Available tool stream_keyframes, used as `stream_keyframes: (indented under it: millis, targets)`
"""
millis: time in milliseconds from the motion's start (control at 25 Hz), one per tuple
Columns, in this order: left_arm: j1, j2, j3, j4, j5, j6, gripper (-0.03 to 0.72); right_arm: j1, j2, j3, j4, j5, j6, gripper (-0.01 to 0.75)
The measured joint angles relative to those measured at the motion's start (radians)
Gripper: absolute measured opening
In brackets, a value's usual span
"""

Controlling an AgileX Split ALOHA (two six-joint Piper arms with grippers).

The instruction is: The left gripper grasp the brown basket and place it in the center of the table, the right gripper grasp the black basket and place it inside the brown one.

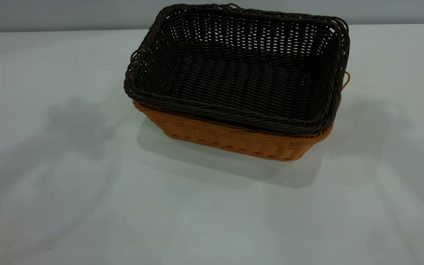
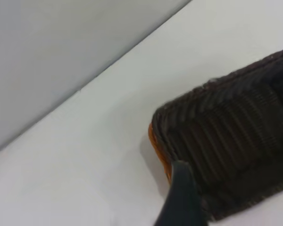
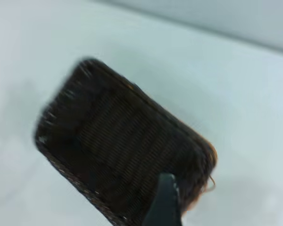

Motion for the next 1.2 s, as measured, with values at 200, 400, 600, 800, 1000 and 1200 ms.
stream_keyframes:
  millis: [200, 400, 600, 800, 1000, 1200]
  targets:
    - [0.0, -0.12, 0.0, 0.162, 0.116, -0.243, 0.51, 0.0, -0.241, 0.098, 0.038, 0.001, -0.018, 0.59]
    - [0.0, -0.212, 0.0, 0.28, 0.154, -0.512, 0.51, 0.0, -0.517, 0.373, 0.073, 0.006, -0.042, 0.589]
    - [0.0, -0.291, 0.032, 0.34, 0.247, -0.561, 0.51, 0.0, -0.773, 0.667, 0.093, -0.008, -0.056, 0.589]
    - [0.0, -0.421, 0.191, 0.36, 0.247, -0.564, 0.51, 0.0, -1.012, 0.888, 0.093, -0.013, -0.059, 0.589]
    - [0.0, -0.581, 0.431, 0.364, 0.247, -0.568, 0.51, 0.0, -1.207, 1.029, 0.045, -0.012, -0.06, 0.589]
    - [0.0, -0.781, 0.624, 0.367, 0.241, -0.572, 0.51, 0.0, -1.36, 1.146, -0.048, -0.082, -0.051, 0.588]
